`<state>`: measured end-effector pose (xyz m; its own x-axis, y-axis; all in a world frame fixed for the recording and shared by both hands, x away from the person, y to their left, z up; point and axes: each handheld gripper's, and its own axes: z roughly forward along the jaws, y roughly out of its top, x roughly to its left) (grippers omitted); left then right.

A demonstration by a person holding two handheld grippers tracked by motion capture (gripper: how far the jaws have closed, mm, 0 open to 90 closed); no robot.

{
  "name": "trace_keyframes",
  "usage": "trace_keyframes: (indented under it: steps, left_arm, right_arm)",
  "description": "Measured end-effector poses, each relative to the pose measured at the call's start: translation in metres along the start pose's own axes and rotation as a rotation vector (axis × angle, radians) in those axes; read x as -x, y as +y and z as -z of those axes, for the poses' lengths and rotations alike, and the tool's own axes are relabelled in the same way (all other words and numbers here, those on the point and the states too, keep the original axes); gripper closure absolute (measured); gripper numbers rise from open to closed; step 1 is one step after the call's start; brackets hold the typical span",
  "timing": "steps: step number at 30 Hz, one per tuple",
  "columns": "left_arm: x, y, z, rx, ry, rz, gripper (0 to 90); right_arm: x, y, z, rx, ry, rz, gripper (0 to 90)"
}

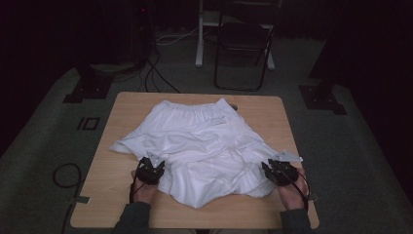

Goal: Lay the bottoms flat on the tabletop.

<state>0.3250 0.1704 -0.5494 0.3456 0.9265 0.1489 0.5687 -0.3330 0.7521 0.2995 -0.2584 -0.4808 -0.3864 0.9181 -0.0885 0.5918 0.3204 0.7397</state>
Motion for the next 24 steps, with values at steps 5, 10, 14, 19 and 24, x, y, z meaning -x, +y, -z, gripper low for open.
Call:
trace_keyframes:
  steps: [5, 10, 14, 19, 24]
  left_arm:
    - [0.000, 0.000, 0.000, 0.001, 0.003, 0.000, 81.4]
    - [0.000, 0.000, 0.000, 0.000, 0.002, 0.001, 81.4]
    - [0.000, 0.000, 0.000, 0.000, 0.000, 0.003, 81.4]
    - [0.000, 0.000, 0.000, 0.001, 0.003, 0.000, 81.4]
    - [0.000, 0.000, 0.000, 0.000, 0.003, 0.000, 81.5]
  right_arm:
    - [-0.026, 0.036, -0.005, 0.080, 0.044, 0.093, 60.5]
    - [-0.050, 0.049, -0.051, -0.022, -0.011, 0.196, 55.7]
    - [-0.054, 0.042, -0.091, -0.155, -0.045, 0.208, 52.9]
    - [-0.039, 0.022, -0.092, -0.185, -0.068, 0.131, 57.2]
    - [-0.010, 0.006, -0.077, -0.194, -0.097, 0.010, 60.4]
